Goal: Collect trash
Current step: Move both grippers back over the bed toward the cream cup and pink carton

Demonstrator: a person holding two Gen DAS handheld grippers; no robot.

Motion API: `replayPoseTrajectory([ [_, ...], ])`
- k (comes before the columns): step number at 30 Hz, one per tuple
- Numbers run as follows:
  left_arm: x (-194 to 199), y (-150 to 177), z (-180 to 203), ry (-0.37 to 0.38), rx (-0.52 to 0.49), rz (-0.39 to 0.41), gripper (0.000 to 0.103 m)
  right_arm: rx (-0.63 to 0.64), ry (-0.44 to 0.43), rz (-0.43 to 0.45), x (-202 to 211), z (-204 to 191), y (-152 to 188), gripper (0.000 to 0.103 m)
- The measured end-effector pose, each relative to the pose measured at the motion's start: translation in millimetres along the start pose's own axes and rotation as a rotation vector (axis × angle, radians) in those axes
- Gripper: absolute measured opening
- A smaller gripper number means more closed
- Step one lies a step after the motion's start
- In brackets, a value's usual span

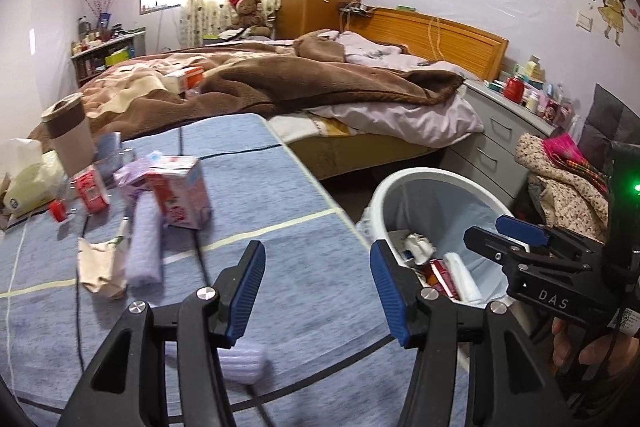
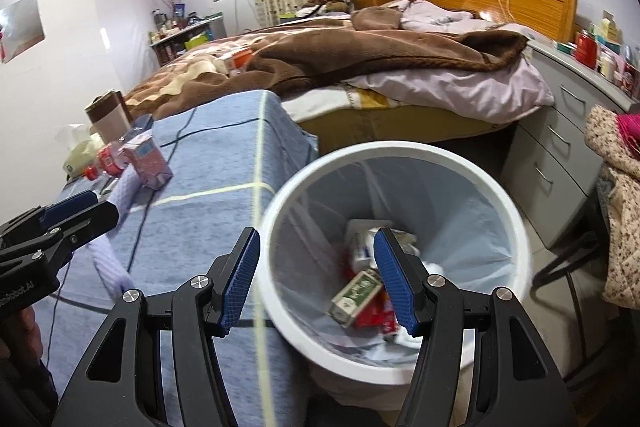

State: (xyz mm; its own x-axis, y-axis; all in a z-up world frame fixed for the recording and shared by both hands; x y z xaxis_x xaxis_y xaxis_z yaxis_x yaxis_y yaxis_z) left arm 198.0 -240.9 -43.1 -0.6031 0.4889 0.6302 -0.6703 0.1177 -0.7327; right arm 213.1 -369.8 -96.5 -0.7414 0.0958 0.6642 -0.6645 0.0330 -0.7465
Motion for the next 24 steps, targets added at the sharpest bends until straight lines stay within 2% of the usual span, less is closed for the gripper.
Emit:
replayPoseTrajectory([
  [4, 6.7, -3.6, -19.4, -0.018, 0.023, 0.015, 0.058, 0.024, -0.03, 0.024, -3.6, -14.0, -7.6, 0.061],
  [8, 13.1, -7.2, -44.8, -0.045, 0.06, 0.032, 0.062, 0.046, -0.055, 0.041, -8.1, -30.2, -16.3, 0.069],
  [18, 22.1, -14.1, -116.6, -0.149, 0.166, 0.054, 0.067, 0.137, -0.136, 0.073, -28.7, -74.9, -42.3, 0.072],
  [24, 18.1, -11.8, -151.2, -0.201, 0.225, 0.037, 0.07, 0.207, -0.184, 0.084, -45.5, -98.0, -57.5, 0.073],
])
Point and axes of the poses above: each gripper's, at about its wrist camera, not at the fingertips, and x roughly against the way its jaws point, z to its right, y to its underside, the point moved 10 cm from there along -x, roughly the way its jaws point, and after that the axes turned 13 degrees about x, right-handed, at the moved point
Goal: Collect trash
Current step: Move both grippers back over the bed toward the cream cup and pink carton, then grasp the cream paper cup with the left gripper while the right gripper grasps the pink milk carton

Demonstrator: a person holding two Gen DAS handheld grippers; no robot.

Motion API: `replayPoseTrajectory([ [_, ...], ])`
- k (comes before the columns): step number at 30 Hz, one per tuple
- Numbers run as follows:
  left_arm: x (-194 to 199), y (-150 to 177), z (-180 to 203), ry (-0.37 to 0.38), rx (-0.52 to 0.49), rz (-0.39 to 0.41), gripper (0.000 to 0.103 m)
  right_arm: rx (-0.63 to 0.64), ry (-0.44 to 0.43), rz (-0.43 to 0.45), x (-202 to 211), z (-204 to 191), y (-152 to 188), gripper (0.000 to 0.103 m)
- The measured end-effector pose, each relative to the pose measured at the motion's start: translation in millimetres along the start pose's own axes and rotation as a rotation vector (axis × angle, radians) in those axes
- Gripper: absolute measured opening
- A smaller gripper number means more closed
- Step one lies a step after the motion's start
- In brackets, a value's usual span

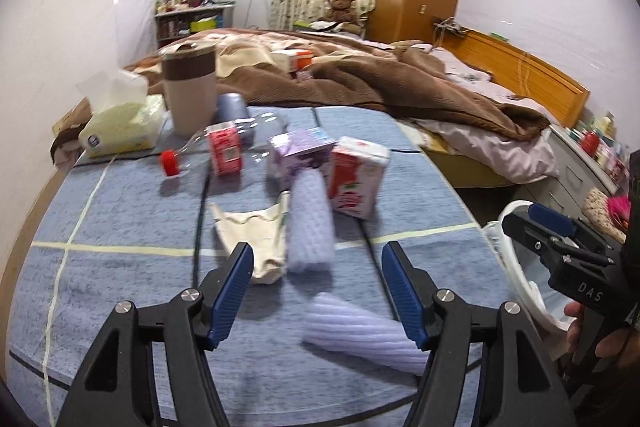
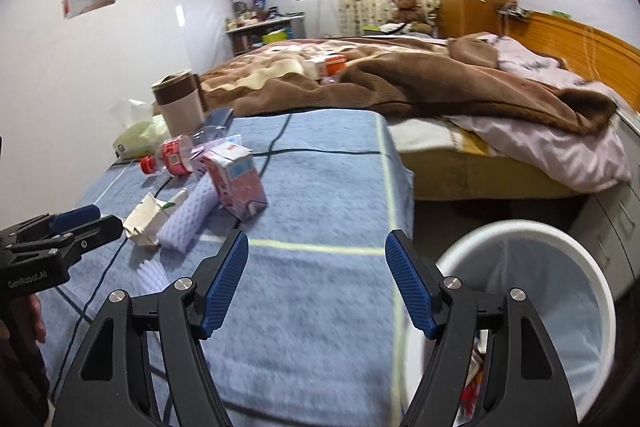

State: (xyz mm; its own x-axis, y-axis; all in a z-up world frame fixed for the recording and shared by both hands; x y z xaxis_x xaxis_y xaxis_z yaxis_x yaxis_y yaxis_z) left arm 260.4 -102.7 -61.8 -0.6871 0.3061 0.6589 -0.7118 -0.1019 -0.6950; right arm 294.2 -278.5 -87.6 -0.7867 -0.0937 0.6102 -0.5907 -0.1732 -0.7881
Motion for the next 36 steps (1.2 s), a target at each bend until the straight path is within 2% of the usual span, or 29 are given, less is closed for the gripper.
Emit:
replayPoseTrajectory([
  [7, -18.5, -1.2, -31.4, -0.067, 0.041, -0.035, 0.072, 0.042, -0.077, -0.004, -28.6, -17.8, -17.2, 0.073],
  [10, -27.3, 0.4, -44.1, -0.121, 0.044, -0.046, 0.072, 0.068, -0.1, -0.006, -41.0, -26.0, -24.9, 0.073],
  [15, -42.5, 4.0, -55.0, -0.128, 0.079, -0.084, 0.073, 0.098, -0.138, -0.026, -63.2, -36.3, -31.1, 0.073],
  [19, -52.9, 6.9, -51.8, -0.073, 0.107, -0.109, 0.074, 0.129, -0.157, -0.035, -74.8, -44.0, -34.8, 0.073],
  [27, -70.8, 10.1, -58.7, -0.12, 0.098, -0.142, 0.074, 0.167, -0.192, -0.066, -93.7, -55.4, -37.3, 0.073],
  [36, -76.8, 7.5, -77.3, -0.146, 0.134, -0.153, 0.074, 0.196, -0.227, -0.095, -109.8, -67.1, -37.4, 0.073],
])
Point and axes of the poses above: each gripper's, at about its wrist camera, not at the fingertips, and x roughly against the way its jaws point, z to its right, y to its underside, the point moved 10 cm from there along -x, roughly the way its jaws point, and after that the axes turned 13 degrees about x, right-handed, at the moved point
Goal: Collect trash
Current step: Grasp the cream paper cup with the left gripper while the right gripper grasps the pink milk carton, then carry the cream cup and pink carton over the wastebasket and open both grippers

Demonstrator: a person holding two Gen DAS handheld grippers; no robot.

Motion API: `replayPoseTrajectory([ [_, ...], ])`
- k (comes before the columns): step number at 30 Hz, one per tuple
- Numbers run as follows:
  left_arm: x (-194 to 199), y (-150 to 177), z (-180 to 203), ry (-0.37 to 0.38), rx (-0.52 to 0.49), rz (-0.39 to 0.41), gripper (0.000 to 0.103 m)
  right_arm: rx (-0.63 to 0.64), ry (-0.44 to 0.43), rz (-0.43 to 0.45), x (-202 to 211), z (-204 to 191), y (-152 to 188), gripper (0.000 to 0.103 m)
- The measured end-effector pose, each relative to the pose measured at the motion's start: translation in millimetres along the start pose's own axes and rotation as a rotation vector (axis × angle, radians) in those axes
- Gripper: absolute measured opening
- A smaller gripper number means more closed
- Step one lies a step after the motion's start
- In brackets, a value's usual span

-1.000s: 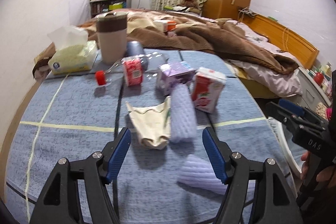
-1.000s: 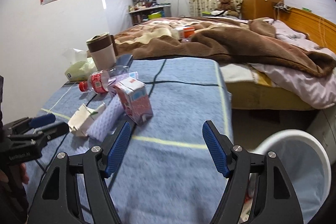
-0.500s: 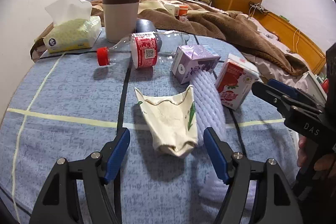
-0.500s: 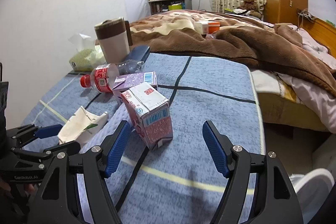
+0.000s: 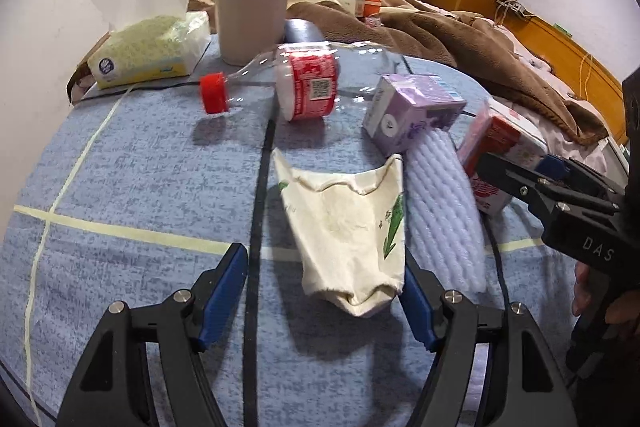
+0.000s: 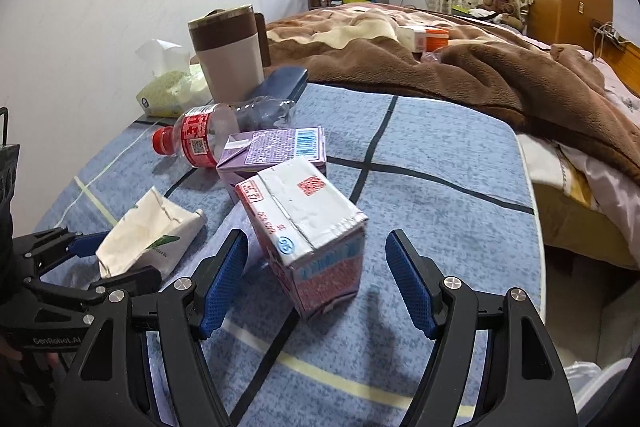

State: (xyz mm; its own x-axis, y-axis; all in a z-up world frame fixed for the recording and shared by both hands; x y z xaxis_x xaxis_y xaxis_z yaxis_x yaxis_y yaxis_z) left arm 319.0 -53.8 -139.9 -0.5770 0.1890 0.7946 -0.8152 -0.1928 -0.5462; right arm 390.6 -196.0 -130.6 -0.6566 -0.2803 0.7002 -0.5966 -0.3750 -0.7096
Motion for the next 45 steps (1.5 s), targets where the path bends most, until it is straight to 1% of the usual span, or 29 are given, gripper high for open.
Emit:
replayPoseTrajectory([
  [4, 0.7, -2.1, -4.3, 0.0, 0.017, 0.004, 0.074, 0.008, 0.002, -0.01, -3.9, -2.6, 0.9, 0.073],
  [8, -1.5, -4.8, -4.6, -0.004, 0.012, 0.006, 0.068, -0.014, -0.006, -0.022, -6.1, -3.3, 3.1, 0.073],
  [11, -3.9, -8.3, -4.2, -0.012, 0.022, 0.007, 0.066, -0.013, 0.002, -0.022, -6.4, -3.1, 3.2, 0.072],
  [13, -5.3, -10.3, -2.8, -0.023, 0.005, 0.014, 0.062, -0.011, 0.001, -0.019, -6.1, -4.4, 2.9, 0.069],
  [15, -8.2, -12.2, -2.1, -0.027, -0.004, 0.014, 0.057, -0.006, 0.001, -0.021, -6.4, -5.8, 2.7, 0.06],
  [16, -8.7, -13.2, -2.3, -0.027, -0.003, 0.017, 0.054, -0.005, 0.001, -0.021, -6.4, -5.9, 2.7, 0.058],
  [17, -8.0, -13.9, -2.1, -0.023, -0.002, 0.019, 0.045, -0.006, -0.001, -0.022, -6.5, -6.3, 2.7, 0.054],
  [18, -7.3, -14.4, -1.5, -0.013, -0.002, 0.018, 0.043, -0.009, -0.002, -0.024, -6.4, -6.3, 3.2, 0.052],
  [19, -6.8, -15.0, -1.8, -0.008, 0.0, 0.02, 0.043, -0.011, -0.003, -0.025, -6.5, -6.3, 3.5, 0.052],
  [24, -2.5, -14.9, -4.9, 0.005, 0.018, 0.027, 0.042, -0.006, 0.0, -0.028, -4.9, -8.0, 4.5, 0.038],
  [25, -0.7, -14.5, -4.2, 0.008, 0.013, 0.033, 0.042, 0.003, 0.006, -0.028, -4.0, -9.6, 4.7, 0.037],
  [32, 15.0, -12.9, -4.9, 0.01, 0.002, 0.067, 0.042, 0.009, 0.029, -0.01, 3.7, -15.9, 4.9, 0.037],
  [40, 32.8, -9.2, -6.1, 0.009, -0.012, 0.096, 0.042, -0.008, 0.035, 0.015, 21.5, -22.5, 4.1, 0.037],
  [45, 48.2, -4.0, -1.6, 0.022, -0.022, 0.114, 0.042, -0.007, 0.042, 0.025, 33.4, -28.7, 5.5, 0.037],
])
Point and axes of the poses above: each gripper's, at about its wrist camera, not at the fingertips, and x roughly against the way its jaws point, z to its right, y to its underside, the point moved 10 cm from there along -x, roughly the way its jaws point, and after that the axes turned 13 degrees about x, right-handed, at the moved point
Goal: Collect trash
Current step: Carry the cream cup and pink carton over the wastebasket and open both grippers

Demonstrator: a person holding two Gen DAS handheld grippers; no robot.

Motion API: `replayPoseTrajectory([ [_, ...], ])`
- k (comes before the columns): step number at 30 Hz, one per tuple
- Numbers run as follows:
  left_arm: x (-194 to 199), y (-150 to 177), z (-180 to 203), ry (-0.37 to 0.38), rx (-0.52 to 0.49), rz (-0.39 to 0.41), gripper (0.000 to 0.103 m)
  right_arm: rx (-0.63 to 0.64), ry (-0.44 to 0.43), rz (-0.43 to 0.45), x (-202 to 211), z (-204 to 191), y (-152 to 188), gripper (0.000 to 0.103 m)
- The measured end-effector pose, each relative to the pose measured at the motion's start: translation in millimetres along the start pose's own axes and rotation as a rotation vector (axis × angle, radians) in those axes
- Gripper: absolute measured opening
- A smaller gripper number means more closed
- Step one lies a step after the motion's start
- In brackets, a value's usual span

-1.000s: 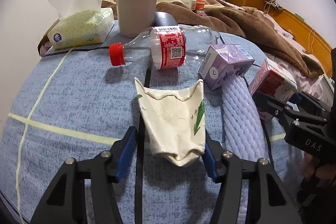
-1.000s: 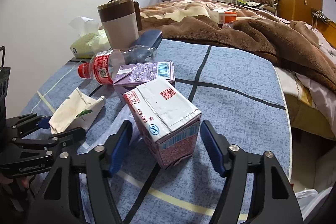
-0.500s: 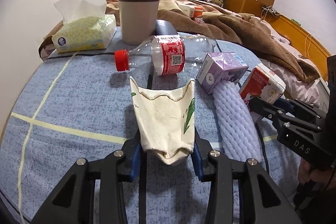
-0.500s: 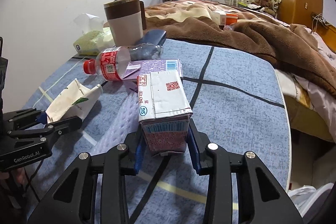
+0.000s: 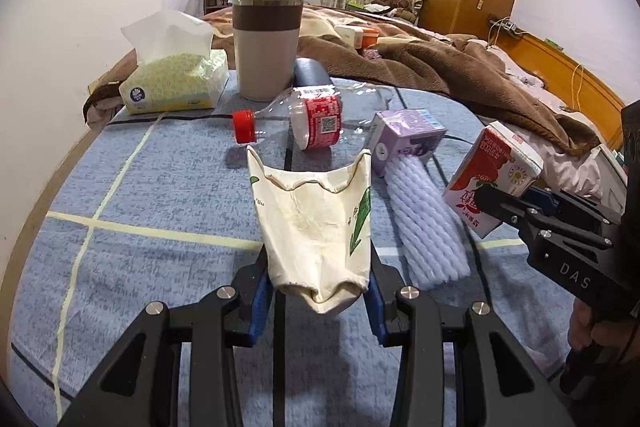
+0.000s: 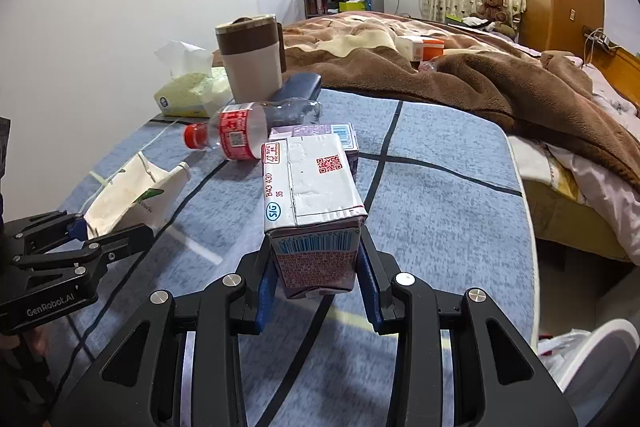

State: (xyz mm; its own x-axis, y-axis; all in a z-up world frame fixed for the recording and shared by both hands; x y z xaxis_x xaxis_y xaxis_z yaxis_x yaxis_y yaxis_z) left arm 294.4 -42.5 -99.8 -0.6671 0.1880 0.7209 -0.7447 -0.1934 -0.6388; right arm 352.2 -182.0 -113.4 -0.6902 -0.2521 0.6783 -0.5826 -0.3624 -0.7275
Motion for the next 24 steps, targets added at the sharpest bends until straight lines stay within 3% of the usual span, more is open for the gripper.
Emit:
replayPoseTrajectory([
  [24, 69.8, 17.3, 54.8, 0.101, -0.116, 0.086, 0.042, -0.08, 0.091, 0.092, 86.2, 17.1, 20.0, 0.037],
])
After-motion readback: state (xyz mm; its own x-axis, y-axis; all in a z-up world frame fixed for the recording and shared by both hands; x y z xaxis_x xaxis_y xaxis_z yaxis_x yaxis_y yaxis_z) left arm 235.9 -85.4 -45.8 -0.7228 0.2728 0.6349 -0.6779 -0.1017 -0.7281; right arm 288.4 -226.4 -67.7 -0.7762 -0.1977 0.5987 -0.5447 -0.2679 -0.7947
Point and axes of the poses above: each gripper's, at about its wrist camera, not at the fingertips, and x roughly against the way its jaws point, z to its right, y to its underside, the point moved 10 cm from there along -x, roughly the way its jaws point, and after that the axes turned 13 degrees about x, right-handed, at the moved point
